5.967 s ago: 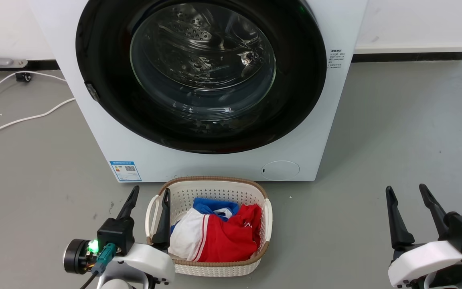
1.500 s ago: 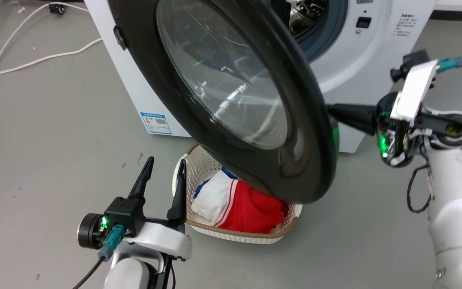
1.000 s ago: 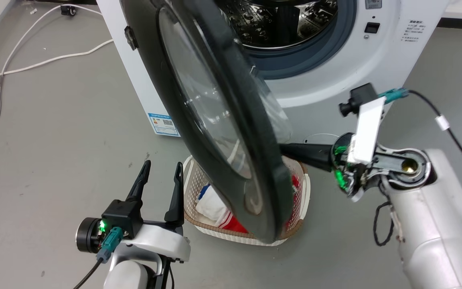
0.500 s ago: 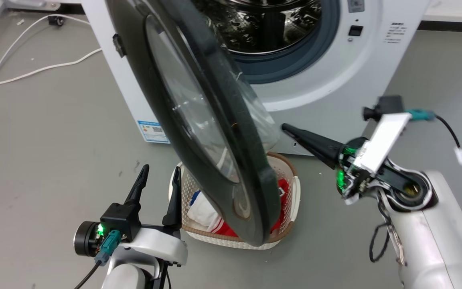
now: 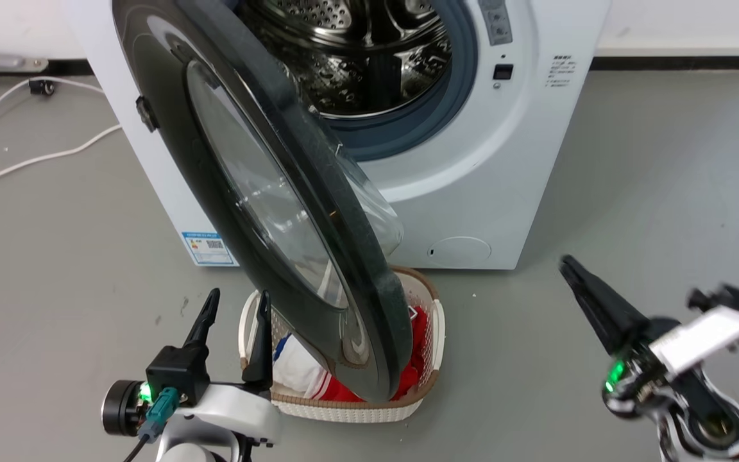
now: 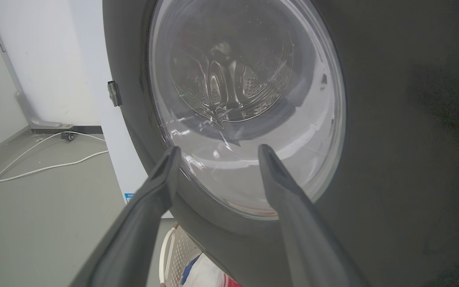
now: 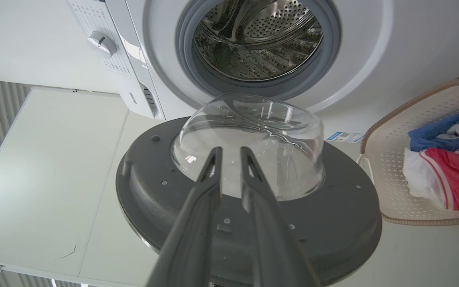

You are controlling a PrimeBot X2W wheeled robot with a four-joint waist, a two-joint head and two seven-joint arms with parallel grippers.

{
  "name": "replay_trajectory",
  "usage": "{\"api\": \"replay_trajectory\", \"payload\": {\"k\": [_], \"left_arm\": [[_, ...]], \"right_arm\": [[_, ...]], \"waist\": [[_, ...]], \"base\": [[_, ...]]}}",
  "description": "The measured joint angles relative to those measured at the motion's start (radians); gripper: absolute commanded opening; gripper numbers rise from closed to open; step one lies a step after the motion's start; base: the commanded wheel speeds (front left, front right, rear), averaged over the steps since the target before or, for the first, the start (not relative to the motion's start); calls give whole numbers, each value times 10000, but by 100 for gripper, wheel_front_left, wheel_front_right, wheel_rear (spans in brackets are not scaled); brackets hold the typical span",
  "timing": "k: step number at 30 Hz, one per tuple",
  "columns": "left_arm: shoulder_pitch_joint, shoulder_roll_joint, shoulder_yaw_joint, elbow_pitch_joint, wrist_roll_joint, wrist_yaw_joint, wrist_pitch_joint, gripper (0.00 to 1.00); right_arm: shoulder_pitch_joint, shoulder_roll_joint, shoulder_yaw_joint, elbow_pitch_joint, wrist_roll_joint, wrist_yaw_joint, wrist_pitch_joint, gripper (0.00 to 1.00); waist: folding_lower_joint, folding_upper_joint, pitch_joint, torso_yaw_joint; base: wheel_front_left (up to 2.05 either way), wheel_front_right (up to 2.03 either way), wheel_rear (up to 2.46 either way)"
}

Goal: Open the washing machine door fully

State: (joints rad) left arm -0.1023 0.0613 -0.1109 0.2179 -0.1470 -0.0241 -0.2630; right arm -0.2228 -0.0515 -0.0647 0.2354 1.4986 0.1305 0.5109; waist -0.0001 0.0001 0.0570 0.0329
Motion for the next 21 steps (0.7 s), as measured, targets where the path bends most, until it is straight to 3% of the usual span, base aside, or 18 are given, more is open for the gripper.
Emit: {"api": "replay_trajectory", "payload": {"k": [4, 9, 16, 21], "left_arm": [[186, 10, 75, 33, 0, 6, 0, 100], [427, 52, 176, 111, -4, 4, 0, 100], [581, 63, 228, 144, -61, -27, 0, 100], [619, 61, 240, 165, -59, -27, 0, 100]], "right_arm": [[928, 6, -290, -506, -155, 0, -945, 100], [1793, -2, -466, -1241, -1680, 0, -2360, 100], [2520, -539, -552, -2368, -6186, 0, -4686, 100], [2865, -686, -702, -3049, -9173, 0, -5327, 100]], "waist": [[0, 0, -230, -78], [0, 0, -518, -141], [0, 0, -724, -146], [0, 0, -791, -152]], "base": [[0, 0, 0], [0, 0, 0], [0, 0, 0], [0, 0, 0]]}}
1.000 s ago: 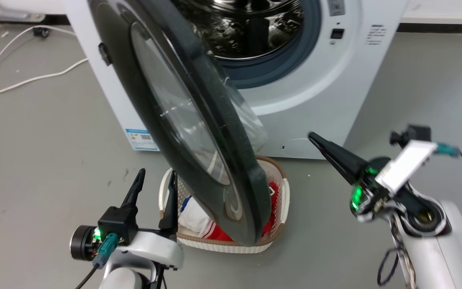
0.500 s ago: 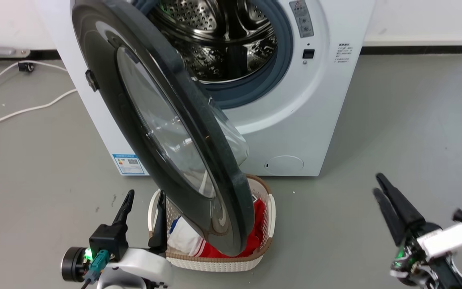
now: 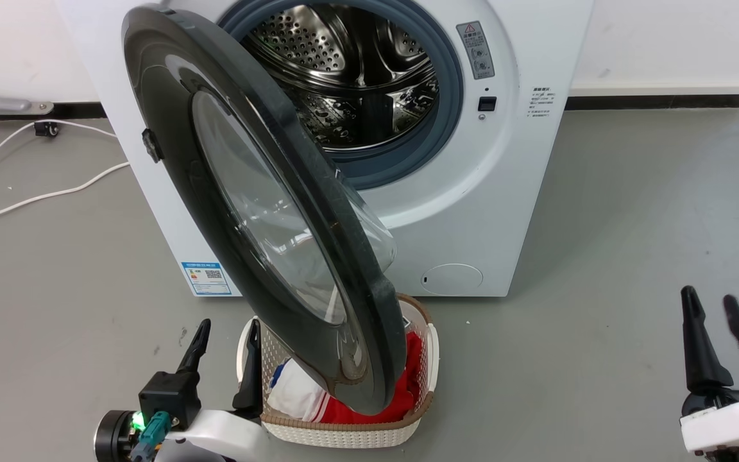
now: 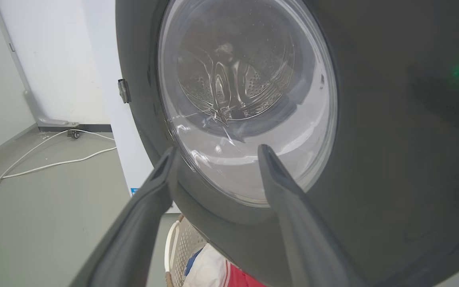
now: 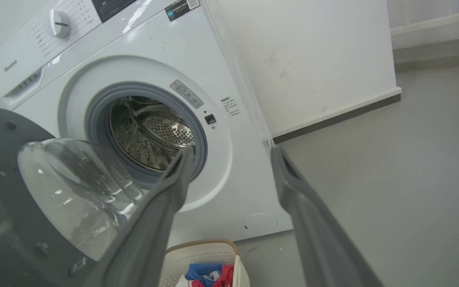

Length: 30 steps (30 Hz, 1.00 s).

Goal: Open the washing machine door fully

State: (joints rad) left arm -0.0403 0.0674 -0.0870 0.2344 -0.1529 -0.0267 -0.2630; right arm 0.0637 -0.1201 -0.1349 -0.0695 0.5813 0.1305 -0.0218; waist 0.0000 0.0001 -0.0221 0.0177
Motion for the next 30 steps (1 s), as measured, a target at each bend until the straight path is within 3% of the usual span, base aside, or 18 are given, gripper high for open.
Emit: {"api": "replay_trajectory", "payload": {"k": [4, 9, 20, 30], "left_arm": [[7, 4, 48, 2, 2, 6, 0, 100], [62, 29, 100, 17, 2, 12, 0, 100], [364, 148, 155, 192, 2, 17, 0, 100], [385, 155, 119, 286, -56, 44, 0, 100]], "right_arm": [[215, -25, -77, -723, -2238, 2, -144, 100], [725, 188, 134, -1273, -3766, 2, -12, 100], [1398, 508, 731, -878, -4840, 4, -232, 100], [1403, 617, 907, -748, -4915, 2, -307, 100]], "waist": [[0, 0, -24, -36], [0, 0, -43, -74], [0, 0, -151, -232], [0, 0, -131, -199]], "base": [[0, 0, 0], [0, 0, 0], [0, 0, 0], [0, 0, 0]]}}
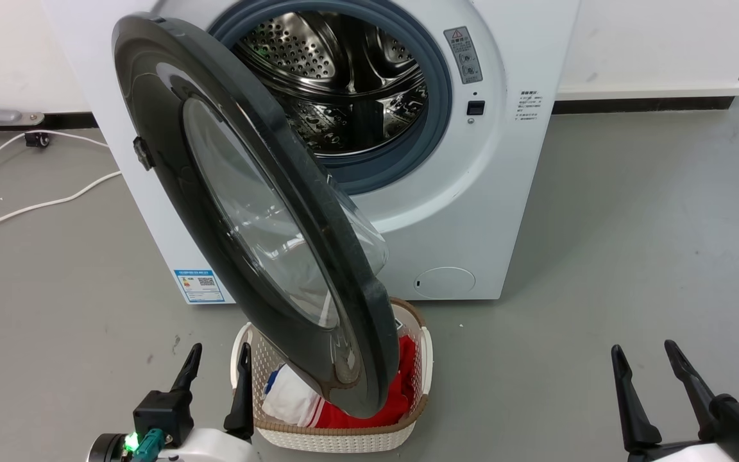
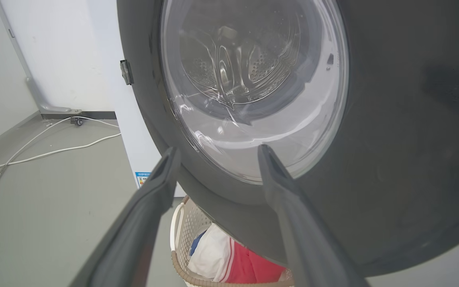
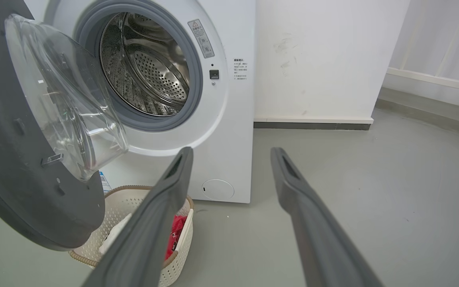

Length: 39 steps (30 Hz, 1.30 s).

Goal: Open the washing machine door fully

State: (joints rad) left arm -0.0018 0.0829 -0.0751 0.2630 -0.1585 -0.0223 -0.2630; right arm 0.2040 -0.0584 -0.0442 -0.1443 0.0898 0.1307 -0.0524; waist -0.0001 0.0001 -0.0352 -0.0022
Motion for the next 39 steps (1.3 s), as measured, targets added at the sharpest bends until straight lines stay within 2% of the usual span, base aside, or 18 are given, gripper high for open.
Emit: {"api": "replay_trajectory", "payload": {"k": [11, 12, 13, 14, 28, 39], "left_arm": [[-186, 98, -117, 67, -42, -17, 10, 100], [-202, 96, -136, 90, -59, -35, 44, 68], [-204, 86, -155, 92, -63, -35, 44, 20], [-221, 86, -163, 94, -63, -36, 44, 0], [-1027, 8, -79, -314, -426, 102, 31, 0], [-2777, 215, -31, -3312, -345, 232, 234, 0]], "right_arm": [[-17, 38, 121, -6, -52, 0, 59, 100], [-18, 42, 128, -10, -65, 2, 59, 100], [-18, 46, 138, -12, -82, 2, 59, 100], [-20, 46, 150, -13, -88, 2, 59, 100], [-251, 59, 199, 211, -119, 2, 115, 100], [-364, 63, 182, 341, -115, 0, -50, 100]], "waist": [[0, 0, 86, 32], [0, 0, 94, 38], [1, 0, 101, 45], [1, 0, 109, 48], [1, 0, 226, 105], [1, 0, 240, 97]], "base": [[0, 0, 0], [0, 0, 0], [0, 0, 0], [0, 0, 0], [0, 0, 0], [0, 0, 0]]}}
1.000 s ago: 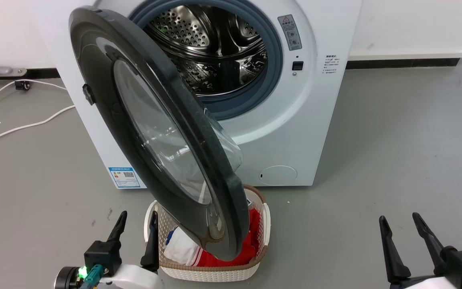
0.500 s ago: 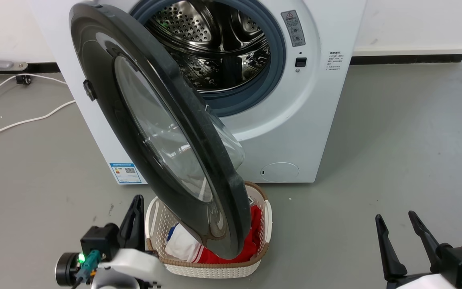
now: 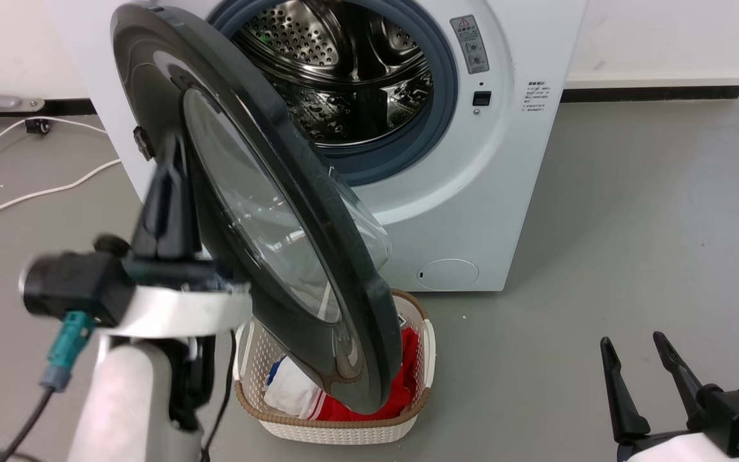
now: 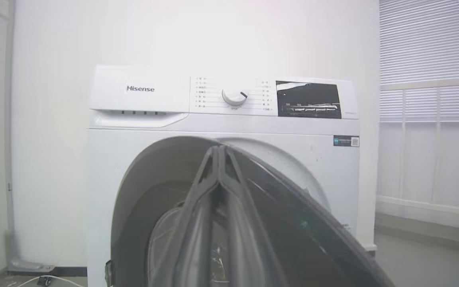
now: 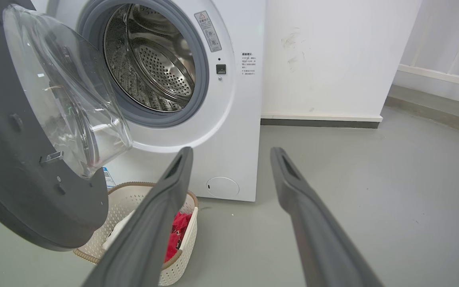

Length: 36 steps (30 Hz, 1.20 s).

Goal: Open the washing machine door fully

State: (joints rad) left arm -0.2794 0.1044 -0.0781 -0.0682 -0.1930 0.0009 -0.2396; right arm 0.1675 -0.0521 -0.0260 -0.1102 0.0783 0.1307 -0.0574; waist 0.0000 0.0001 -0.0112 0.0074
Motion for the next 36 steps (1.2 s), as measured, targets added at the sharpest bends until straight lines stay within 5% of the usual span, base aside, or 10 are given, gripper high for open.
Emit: {"api": "replay_trajectory", "payload": {"k": [17, 29, 36], "left_arm": [[-1490, -412, -2717, -3181, -105, -336, 1584, 0], [79, -500, -5310, -2686, -1110, -543, 2786, 0], [1046, -512, -6192, -840, -1720, -403, 3446, 0]], "right_arm": [[-6, 2, -81, 196, 71, 2, -115, 100], [5, 2, -102, 247, 109, 2, -36, 100], [-21, 2, -75, 309, 151, 0, 54, 100]], "waist": [[0, 0, -77, -118], [0, 0, -44, -76], [0, 0, 117, -114]], "base": [[0, 0, 0], [0, 0, 0], [0, 0, 0]]}}
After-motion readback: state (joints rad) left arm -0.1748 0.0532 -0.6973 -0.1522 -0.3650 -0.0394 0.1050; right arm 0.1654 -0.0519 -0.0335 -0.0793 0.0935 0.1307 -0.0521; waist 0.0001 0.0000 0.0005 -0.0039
